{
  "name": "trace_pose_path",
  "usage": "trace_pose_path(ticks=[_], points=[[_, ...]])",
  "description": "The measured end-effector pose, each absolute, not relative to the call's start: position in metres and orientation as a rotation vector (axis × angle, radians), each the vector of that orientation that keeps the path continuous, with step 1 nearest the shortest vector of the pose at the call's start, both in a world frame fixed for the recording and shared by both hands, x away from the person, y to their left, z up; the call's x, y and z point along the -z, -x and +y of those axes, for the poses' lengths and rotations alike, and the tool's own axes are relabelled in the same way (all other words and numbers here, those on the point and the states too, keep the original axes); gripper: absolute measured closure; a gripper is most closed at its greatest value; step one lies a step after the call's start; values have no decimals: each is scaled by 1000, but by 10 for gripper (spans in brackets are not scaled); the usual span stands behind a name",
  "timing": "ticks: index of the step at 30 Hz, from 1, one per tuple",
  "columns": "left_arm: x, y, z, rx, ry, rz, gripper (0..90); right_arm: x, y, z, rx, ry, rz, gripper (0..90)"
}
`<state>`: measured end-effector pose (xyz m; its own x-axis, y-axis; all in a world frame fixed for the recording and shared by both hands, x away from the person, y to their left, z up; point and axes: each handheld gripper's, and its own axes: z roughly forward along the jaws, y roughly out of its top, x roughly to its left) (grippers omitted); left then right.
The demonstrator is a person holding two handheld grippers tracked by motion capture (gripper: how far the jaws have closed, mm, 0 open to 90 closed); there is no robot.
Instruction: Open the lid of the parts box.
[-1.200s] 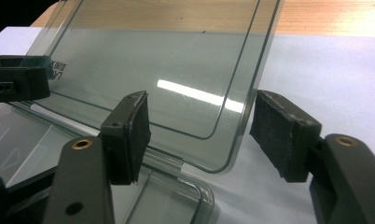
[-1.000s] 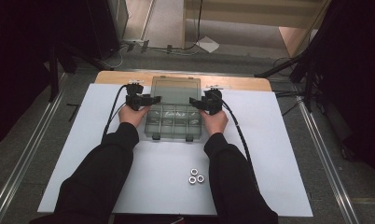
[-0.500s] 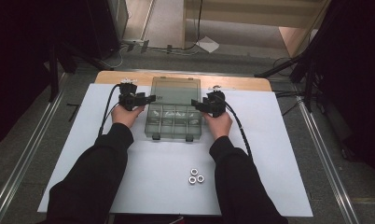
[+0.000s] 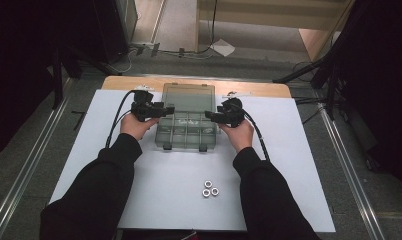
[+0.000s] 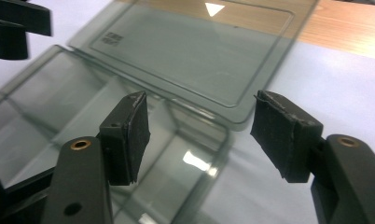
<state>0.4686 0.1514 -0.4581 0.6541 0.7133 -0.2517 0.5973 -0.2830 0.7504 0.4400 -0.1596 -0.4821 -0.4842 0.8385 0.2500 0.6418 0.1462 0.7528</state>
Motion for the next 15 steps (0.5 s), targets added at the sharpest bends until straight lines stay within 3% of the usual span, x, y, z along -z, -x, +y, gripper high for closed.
trace_pose_path(ticks=[15], points=[[456,-446,148,-135,-2072,949,389,471,-408,-166,-1286,-1349,2271,360]])
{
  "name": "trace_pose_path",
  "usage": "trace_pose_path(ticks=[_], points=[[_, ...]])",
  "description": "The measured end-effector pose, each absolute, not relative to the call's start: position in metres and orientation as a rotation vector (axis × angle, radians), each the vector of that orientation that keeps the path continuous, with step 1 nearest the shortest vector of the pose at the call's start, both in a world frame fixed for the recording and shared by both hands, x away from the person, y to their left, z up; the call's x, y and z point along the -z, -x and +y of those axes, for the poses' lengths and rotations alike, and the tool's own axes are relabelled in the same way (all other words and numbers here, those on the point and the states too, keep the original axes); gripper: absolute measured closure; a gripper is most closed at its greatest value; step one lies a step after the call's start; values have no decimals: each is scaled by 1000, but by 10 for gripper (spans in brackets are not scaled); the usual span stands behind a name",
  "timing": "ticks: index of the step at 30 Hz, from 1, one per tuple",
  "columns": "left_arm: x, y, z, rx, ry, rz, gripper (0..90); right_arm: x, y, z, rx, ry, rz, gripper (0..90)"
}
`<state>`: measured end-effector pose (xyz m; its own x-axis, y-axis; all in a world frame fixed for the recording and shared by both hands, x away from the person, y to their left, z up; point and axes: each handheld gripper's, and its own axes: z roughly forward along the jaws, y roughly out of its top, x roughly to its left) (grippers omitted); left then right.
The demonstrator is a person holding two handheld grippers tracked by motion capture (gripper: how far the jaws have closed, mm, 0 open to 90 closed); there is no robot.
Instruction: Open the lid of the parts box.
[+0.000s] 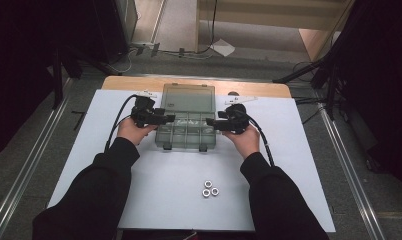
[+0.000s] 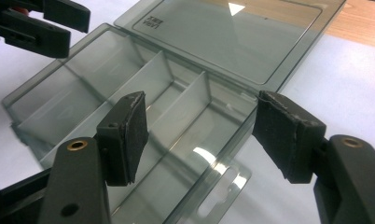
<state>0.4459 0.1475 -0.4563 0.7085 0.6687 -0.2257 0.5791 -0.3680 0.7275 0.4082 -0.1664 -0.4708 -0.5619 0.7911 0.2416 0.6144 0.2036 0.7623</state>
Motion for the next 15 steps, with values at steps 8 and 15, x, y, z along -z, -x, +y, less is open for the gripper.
trace_pose_path(ticks=[8,15], points=[[452,-431,141,-119,-2097,870,388,466,-391,-161,-1271,-1249,2367,340],[454,-418,137,-121,-2191,787,388,464,-377,-159,-1272,-1181,2412,318]])
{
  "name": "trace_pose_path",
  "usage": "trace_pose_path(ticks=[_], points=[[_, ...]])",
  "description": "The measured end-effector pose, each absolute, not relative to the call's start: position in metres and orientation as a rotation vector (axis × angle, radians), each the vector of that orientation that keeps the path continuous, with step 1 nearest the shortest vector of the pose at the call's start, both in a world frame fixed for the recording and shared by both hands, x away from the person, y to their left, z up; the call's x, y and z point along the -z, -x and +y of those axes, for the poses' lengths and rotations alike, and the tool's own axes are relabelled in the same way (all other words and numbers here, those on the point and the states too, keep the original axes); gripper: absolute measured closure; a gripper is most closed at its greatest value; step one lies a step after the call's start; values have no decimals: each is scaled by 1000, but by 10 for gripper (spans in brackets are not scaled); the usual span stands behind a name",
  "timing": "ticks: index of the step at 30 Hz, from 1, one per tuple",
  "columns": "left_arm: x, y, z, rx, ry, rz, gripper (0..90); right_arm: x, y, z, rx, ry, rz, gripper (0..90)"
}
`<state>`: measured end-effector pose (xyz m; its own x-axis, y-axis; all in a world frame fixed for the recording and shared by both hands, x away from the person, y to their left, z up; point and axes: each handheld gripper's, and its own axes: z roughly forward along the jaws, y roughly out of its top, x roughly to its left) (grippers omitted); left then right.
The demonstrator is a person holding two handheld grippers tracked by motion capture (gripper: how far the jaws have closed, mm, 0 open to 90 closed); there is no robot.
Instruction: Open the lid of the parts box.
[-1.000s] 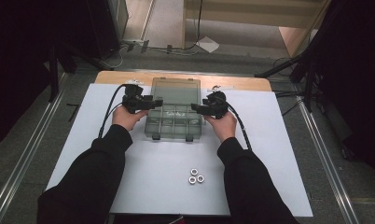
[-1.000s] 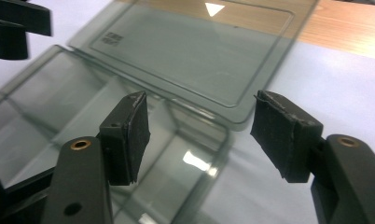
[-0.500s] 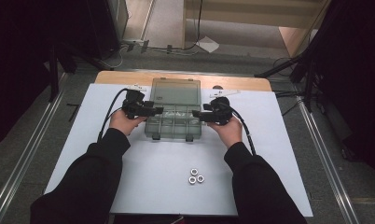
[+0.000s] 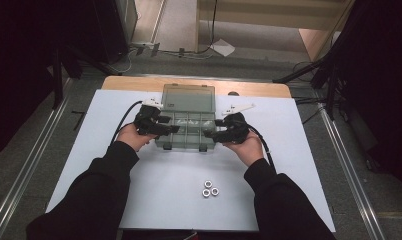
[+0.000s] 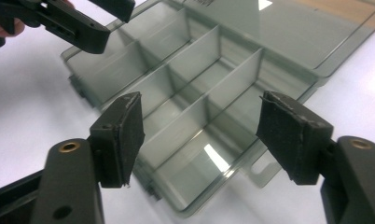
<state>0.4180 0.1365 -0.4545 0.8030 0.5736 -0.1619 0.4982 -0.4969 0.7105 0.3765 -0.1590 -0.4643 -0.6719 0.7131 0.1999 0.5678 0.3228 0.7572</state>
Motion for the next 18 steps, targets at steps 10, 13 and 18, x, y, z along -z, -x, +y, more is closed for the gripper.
trace_pose_path(ticks=[10,13,18], points=[[453,-395,138,-115,-2206,715,387,465,-359,-155,-1280,-1090,2458,303],[454,-390,139,-102,-2196,725,388,465,-354,-156,-1280,-1073,2454,304],[457,-381,138,-111,-2216,693,387,464,-343,-159,-1301,-1049,2457,305]])
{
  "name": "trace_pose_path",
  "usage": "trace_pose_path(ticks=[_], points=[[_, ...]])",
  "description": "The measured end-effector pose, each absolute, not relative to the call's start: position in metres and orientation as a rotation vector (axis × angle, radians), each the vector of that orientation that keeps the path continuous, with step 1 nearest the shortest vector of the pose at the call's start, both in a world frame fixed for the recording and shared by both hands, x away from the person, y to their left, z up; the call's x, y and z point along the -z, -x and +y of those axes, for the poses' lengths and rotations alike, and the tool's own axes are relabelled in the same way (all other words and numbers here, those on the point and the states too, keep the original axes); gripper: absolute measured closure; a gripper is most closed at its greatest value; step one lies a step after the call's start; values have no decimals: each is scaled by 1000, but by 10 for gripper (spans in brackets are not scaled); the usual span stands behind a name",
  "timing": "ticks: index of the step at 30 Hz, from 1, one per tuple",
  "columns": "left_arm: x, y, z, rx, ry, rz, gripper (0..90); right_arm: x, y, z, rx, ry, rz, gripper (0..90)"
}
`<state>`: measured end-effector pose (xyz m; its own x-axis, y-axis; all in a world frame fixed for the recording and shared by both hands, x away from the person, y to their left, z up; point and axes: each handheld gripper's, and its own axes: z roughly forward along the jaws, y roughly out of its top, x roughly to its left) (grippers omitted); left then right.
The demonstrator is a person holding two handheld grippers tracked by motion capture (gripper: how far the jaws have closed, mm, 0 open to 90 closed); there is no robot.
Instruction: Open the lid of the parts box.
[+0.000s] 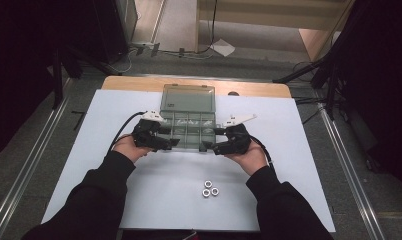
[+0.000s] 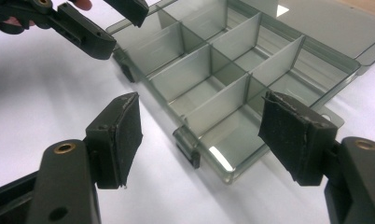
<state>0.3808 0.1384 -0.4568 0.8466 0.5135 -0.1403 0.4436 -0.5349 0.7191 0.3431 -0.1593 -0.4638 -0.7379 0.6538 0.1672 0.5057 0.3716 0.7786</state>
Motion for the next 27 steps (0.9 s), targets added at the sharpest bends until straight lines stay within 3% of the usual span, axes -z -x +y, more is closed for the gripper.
trace_pose_path(ticks=[27], points=[[459,-342,146,-83,-2234,617,387,459,-309,-165,-1325,-993,2506,307]])
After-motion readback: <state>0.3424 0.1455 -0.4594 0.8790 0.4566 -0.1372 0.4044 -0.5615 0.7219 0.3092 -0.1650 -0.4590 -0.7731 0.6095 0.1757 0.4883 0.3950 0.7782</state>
